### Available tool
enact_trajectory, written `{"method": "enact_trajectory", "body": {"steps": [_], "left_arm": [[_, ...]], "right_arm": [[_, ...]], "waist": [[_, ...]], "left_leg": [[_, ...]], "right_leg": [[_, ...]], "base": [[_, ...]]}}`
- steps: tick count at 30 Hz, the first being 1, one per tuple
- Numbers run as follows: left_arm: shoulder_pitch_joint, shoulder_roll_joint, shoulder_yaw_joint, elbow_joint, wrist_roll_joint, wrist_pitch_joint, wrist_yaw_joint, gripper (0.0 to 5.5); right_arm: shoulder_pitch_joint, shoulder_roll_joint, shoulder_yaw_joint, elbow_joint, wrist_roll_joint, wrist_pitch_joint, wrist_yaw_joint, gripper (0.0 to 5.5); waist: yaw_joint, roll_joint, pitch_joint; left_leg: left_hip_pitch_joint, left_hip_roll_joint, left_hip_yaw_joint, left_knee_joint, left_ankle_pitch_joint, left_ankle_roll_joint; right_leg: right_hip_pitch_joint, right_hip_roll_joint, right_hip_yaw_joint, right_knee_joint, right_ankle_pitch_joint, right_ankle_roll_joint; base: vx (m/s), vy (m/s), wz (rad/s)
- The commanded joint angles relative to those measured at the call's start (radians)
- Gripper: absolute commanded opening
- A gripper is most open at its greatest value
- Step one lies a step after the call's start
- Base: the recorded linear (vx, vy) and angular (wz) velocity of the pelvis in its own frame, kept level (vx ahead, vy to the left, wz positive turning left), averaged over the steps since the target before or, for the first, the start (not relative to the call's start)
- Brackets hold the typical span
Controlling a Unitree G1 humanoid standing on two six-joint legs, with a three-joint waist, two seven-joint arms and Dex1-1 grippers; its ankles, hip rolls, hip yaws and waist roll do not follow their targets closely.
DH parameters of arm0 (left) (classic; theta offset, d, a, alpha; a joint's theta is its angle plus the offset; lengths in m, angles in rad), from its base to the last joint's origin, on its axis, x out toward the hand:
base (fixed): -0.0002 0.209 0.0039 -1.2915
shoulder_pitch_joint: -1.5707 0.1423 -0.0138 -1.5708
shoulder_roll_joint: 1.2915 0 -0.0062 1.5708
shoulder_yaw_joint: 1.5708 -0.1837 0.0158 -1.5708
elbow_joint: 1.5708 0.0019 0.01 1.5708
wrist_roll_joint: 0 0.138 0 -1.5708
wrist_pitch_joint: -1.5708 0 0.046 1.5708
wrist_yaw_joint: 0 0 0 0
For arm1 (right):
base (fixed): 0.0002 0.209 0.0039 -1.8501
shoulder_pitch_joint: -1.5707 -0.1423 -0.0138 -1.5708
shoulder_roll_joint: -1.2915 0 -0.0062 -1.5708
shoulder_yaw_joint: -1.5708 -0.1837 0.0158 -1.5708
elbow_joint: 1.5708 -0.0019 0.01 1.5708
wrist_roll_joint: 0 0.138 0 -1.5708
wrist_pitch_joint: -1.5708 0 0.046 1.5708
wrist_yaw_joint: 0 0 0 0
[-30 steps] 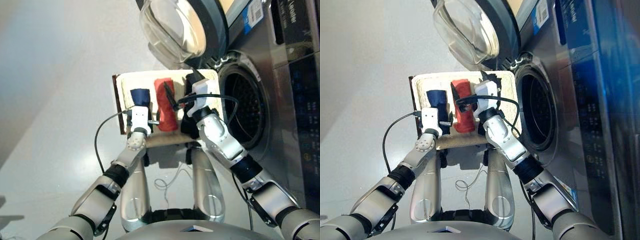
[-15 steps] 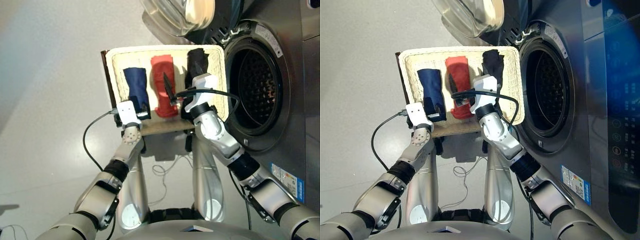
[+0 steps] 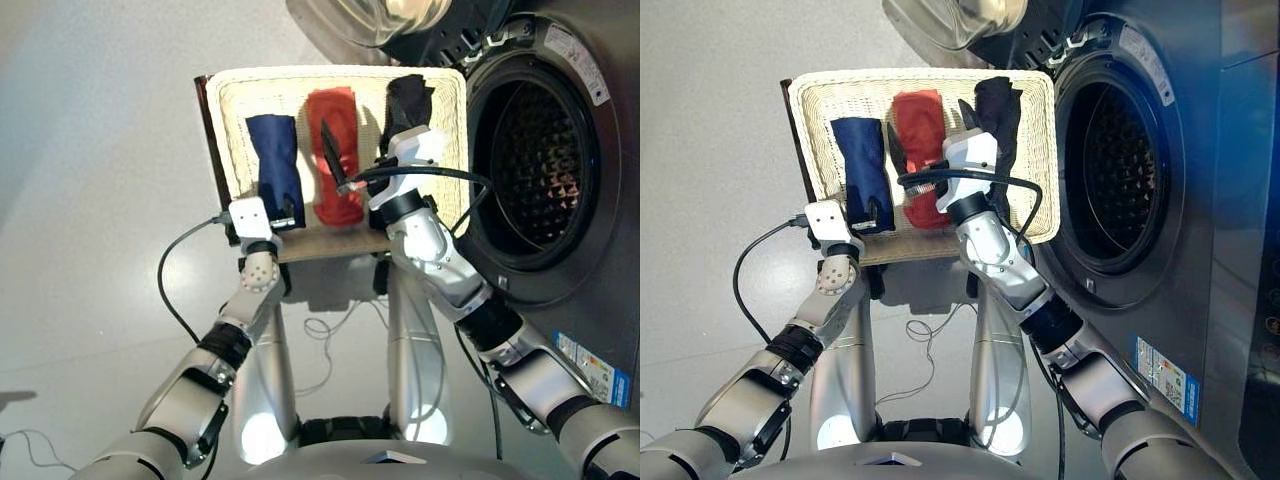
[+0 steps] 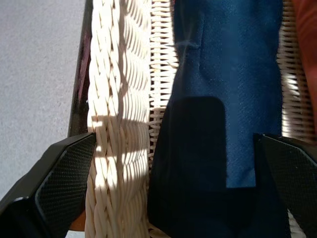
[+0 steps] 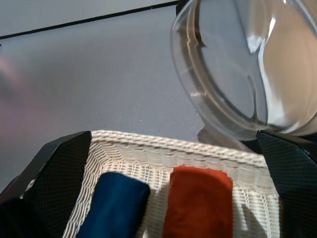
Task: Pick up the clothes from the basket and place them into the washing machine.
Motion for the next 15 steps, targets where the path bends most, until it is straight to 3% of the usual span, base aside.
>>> {"method": "enact_trajectory", "body": {"steps": [1, 4, 5, 6, 8, 10, 11, 13, 15], "left_arm": [[-0.208, -0.082, -0.058, 0.196, 0.015, 0.075, -0.06, 5.5], [-0.275, -0.106, -0.062, 0.229, -0.001, 0.066, -0.055, 5.5], [-0.28, -0.117, -0.062, 0.238, -0.003, 0.067, -0.05, 5.5], [-0.222, -0.035, -0.069, -0.053, -0.027, 0.02, -0.049, 5.5], [-0.105, 0.077, -0.088, -0.353, -0.064, 0.006, -0.057, 5.5], [0.111, 0.144, -0.056, -0.416, -0.085, 0.024, -0.111, 5.5], [0.112, 0.144, -0.055, -0.418, -0.085, 0.025, -0.11, 5.5], [0.288, 0.201, 0.006, -0.509, -0.07, 0.027, -0.145, 5.5], [0.32, 0.213, 0.021, -0.525, -0.075, 0.026, -0.154, 5.5]], "right_arm": [[-0.057, 0.033, 0.038, -0.146, 0.035, -0.085, 0.032, 5.5], [-0.059, 0.038, 0.039, -0.163, 0.063, -0.098, 0.042, 5.5], [-0.047, 0.04, 0.042, -0.165, 0.071, -0.105, 0.048, 5.5], [-0.02, 0.004, -0.004, -0.204, 0.073, -0.104, 0.046, 5.5], [0.037, -0.048, -0.048, -0.261, 0.049, -0.095, 0.047, 5.5], [0.033, -0.052, -0.054, -0.245, 0.009, -0.071, 0.034, 5.5], [0.033, -0.052, -0.054, -0.245, 0.009, -0.072, 0.034, 5.5], [0.036, -0.072, -0.074, -0.236, -0.028, -0.066, 0.039, 5.5], [0.039, -0.079, -0.076, -0.235, -0.034, -0.064, 0.039, 5.5]], "waist": [[-0.048, -0.031, -0.008], [-0.063, -0.044, -0.008], [-0.064, -0.044, -0.008], [-0.053, -0.023, -0.008], [-0.035, 0.012, -0.008], [-0.007, 0.04, -0.008], [-0.007, 0.04, -0.008], [0.015, 0.057, -0.008], [0.02, 0.06, -0.008]], "left_leg": [[-0.006, 0.01, 0.018, -0.019, -0.008, -0.001], [0.001, 0.016, 0.019, -0.016, -0.009, -0.004], [0.028, 0.019, 0.016, -0.004, -0.046, -0.009], [-0.002, 0.011, 0.015, -0.019, -0.008, -0.003], [-0.011, -0.003, 0.007, -0.026, 0.0, -0.002], [-0.013, -0.013, 0.007, -0.044, 0.002, 0.002], [-0.012, -0.013, 0.007, -0.044, 0.002, 0.002], [-0.012, -0.016, 0.009, -0.049, 0.002, 0.002], [-0.011, -0.017, 0.011, -0.052, 0.001, 0.002]], "right_leg": [[-0.057, -0.007, -0.004, 0.141, -0.096, 0.003], [-0.049, -0.004, -0.002, 0.142, -0.097, 0.007], [-0.026, -0.003, -0.002, 0.159, -0.134, 0.013], [-0.049, -0.007, -0.006, 0.142, -0.098, 0.009], [-0.051, -0.016, -0.016, 0.141, -0.098, 0.008], [-0.053, -0.018, -0.022, 0.133, -0.097, 0.002], [-0.053, -0.018, -0.022, 0.133, -0.097, 0.002], [-0.049, -0.02, -0.025, 0.123, -0.096, -0.001], [-0.047, -0.021, -0.026, 0.12, -0.096, -0.002]], "base": [[-0.089, -0.001, -0.323], [0.048, -0.003, -0.257], [0.023, 0.009, 0.205], [0.034, -0.007, 0.204], [-0.028, -0.014, -0.01], [0.0, 0.0, 0.0], [0.0, 0.0, 0.0], [0.0, 0.0, 0.0], [0.0, 0.0, 0.0]]}}
